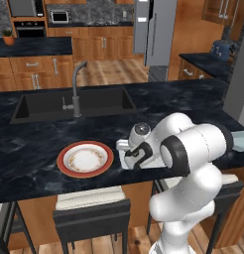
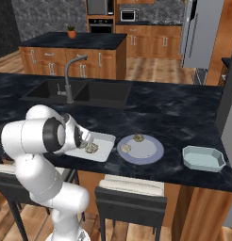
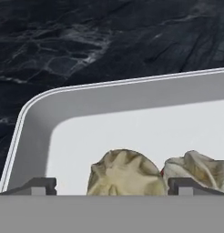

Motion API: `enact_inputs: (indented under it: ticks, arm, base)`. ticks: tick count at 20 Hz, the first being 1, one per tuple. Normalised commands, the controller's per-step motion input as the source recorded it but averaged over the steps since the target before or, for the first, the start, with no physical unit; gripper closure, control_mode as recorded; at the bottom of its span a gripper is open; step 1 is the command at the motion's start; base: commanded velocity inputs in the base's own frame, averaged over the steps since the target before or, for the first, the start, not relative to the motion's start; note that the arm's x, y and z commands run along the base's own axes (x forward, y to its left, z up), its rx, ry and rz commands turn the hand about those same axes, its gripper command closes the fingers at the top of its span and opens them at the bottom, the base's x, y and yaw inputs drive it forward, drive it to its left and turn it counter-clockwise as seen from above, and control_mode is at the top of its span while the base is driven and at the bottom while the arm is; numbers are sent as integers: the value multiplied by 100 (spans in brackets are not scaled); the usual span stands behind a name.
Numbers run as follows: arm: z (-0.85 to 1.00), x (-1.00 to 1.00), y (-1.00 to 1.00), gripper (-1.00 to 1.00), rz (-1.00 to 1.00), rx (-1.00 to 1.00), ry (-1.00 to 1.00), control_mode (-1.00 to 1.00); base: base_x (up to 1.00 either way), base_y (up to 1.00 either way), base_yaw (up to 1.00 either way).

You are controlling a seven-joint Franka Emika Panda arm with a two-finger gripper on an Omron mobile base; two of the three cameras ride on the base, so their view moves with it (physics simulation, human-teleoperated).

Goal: Place two dumplings into each of the tupperware containers and then place the containers in the fridge.

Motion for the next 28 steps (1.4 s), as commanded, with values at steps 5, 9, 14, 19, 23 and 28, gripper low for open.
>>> enact_inputs:
  ticks: [5, 9, 14, 19, 23, 28]
  arm:
    - [43, -25, -25, -100, 5, 3, 1, -100]
    - [67, -49, -3, -100, 27, 0, 0, -100]
    - [98, -27, -1, -100, 23, 1, 0, -100]
    - [97, -38, 0, -100, 12, 0, 5, -100]
    - [63, -65, 0, -100, 24, -18, 19, -100]
    - [21, -60, 0, -100, 37, -32, 16, -100]
  base:
    - [0, 0, 0]
    - [0, 0, 0]
    - [0, 0, 0]
    - [0, 0, 0]
    - [0, 0, 0]
    - [0, 0, 0]
